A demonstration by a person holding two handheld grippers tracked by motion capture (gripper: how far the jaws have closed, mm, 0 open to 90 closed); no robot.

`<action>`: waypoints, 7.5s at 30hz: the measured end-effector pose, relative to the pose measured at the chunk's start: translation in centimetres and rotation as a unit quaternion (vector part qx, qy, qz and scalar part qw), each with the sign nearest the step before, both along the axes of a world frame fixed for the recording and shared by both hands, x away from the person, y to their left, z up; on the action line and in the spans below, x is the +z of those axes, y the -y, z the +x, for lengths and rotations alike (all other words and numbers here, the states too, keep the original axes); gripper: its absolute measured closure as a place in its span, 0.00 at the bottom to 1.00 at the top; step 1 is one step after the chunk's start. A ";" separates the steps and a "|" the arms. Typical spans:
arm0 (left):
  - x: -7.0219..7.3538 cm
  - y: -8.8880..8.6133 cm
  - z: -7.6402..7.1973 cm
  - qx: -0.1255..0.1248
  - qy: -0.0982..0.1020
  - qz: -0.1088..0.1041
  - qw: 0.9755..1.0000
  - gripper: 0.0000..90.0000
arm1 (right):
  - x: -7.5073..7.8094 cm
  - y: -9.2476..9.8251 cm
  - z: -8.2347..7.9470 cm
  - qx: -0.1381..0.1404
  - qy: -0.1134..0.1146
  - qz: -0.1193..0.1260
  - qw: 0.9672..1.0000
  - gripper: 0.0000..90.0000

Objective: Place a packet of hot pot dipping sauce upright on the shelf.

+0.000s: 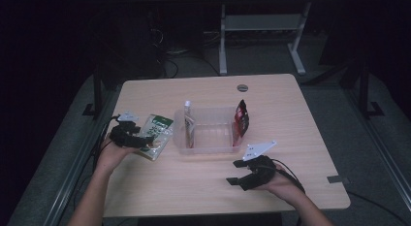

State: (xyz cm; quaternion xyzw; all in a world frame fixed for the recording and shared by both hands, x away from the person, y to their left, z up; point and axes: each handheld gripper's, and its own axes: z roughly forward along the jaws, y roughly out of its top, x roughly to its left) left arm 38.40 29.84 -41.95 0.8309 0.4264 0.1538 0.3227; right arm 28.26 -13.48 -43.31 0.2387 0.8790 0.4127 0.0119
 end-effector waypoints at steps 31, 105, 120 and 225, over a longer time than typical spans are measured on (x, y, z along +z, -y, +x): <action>-4.0 -0.8 1.6 0.027 -0.038 -0.001 0.999 0.26 | -0.3 -0.2 0.1 0.004 -0.006 -0.007 1.000 0.36; 1.9 -4.7 -11.8 -0.069 -0.032 -0.064 0.995 1.00 | 0.1 0.7 -0.4 -0.013 -0.010 0.000 1.000 0.39; 2.5 1.6 -13.1 -0.167 -0.040 -0.078 0.982 1.00 | 0.5 3.1 -0.7 -0.030 -0.037 0.027 0.998 0.37; 1.3 11.1 -10.8 -0.298 -0.021 -0.104 0.949 0.56 | 4.4 1.6 -1.0 0.097 0.001 0.217 0.971 1.00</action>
